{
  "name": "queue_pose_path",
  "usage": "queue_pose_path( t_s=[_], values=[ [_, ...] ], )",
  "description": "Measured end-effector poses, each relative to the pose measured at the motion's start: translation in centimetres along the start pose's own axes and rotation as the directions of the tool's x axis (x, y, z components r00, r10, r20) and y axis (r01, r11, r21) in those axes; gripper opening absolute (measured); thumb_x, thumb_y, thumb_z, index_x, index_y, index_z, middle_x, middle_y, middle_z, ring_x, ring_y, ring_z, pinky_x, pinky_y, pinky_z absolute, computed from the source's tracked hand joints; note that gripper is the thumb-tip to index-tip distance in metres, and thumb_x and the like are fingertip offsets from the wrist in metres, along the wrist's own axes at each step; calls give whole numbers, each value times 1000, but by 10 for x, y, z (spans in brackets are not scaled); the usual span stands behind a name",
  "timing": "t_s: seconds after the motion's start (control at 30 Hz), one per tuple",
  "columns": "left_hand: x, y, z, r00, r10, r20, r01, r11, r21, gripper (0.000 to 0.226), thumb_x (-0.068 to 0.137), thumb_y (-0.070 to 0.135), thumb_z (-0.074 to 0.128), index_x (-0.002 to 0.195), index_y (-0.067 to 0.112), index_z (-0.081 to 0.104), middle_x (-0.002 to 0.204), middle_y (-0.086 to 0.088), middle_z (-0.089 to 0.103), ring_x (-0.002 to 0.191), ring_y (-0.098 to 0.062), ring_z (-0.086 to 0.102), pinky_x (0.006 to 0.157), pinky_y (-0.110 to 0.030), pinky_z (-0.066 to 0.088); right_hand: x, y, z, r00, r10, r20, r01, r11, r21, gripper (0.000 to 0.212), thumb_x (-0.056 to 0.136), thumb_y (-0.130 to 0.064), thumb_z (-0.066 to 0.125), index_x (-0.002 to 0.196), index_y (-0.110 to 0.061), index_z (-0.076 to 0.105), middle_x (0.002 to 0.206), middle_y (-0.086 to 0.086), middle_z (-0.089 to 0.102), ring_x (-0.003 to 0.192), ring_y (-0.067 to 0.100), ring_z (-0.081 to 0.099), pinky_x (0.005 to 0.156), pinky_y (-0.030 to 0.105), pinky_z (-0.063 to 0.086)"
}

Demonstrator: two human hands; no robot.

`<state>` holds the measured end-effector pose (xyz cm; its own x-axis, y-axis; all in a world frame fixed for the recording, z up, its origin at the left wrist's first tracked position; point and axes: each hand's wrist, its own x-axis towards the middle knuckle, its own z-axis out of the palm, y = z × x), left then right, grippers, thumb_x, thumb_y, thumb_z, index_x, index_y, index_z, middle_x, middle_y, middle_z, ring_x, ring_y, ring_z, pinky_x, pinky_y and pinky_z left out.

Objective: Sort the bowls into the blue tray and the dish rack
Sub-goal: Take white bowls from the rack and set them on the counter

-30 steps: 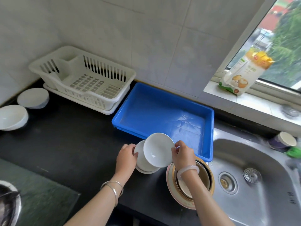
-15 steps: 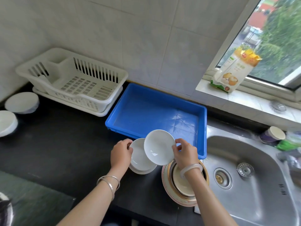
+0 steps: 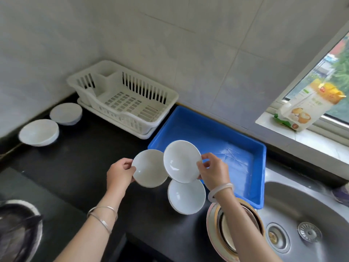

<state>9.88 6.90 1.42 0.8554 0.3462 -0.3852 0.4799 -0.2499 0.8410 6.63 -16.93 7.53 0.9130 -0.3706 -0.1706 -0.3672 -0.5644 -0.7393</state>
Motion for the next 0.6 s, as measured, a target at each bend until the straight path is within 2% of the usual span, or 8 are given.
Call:
queue_pose_path(
  t_s=[0.13, 0.2, 0.33, 0.47, 0.6],
  values=[
    [15, -24, -45, 993, -74, -92, 62, 989, -131, 23, 82, -2, 57, 84, 21, 61, 77, 11, 60, 71, -7, 57, 52, -22, 48, 16, -19, 45, 994, 5, 111, -2, 1000, -21, 5, 87, -16, 56, 90, -19, 59, 77, 2, 62, 49, 11, 62, 47, 18, 50],
    [22, -35, -64, 983, -118, -143, 91, 979, -182, 22, 82, -3, 56, 85, 18, 61, 77, 10, 60, 71, -9, 57, 54, -23, 49, 24, -31, 71, 983, 29, 183, -29, 1000, -2, 7, 87, -13, 56, 91, -18, 59, 76, 0, 60, 50, 8, 62, 43, 14, 50],
    [43, -54, -96, 951, -222, -215, 145, 935, -323, 19, 82, -5, 55, 89, 13, 60, 82, 1, 60, 77, -18, 59, 61, -27, 51, 40, -59, 125, 958, 33, 285, -40, 999, 17, 10, 86, -9, 56, 92, -16, 58, 85, 5, 60, 56, 13, 63, 46, 20, 55],
    [68, -66, -123, 909, -300, -289, 173, 903, -393, 18, 82, -4, 57, 93, 11, 60, 94, -8, 59, 85, -25, 58, 70, -32, 53, 59, -86, 175, 943, 53, 329, -63, 998, 20, 13, 86, -10, 57, 99, -15, 58, 81, -3, 54, 56, 10, 59, 51, 26, 58],
    [95, -73, -141, 875, -350, -335, 179, 876, -447, 18, 82, -3, 58, 95, 10, 61, 98, -9, 60, 86, -25, 58, 72, -32, 53, 80, -109, 219, 932, 62, 357, -68, 998, 6, 14, 88, -11, 57, 102, -13, 56, 75, -7, 51, 51, 8, 57, 47, 22, 56]
  ],
)
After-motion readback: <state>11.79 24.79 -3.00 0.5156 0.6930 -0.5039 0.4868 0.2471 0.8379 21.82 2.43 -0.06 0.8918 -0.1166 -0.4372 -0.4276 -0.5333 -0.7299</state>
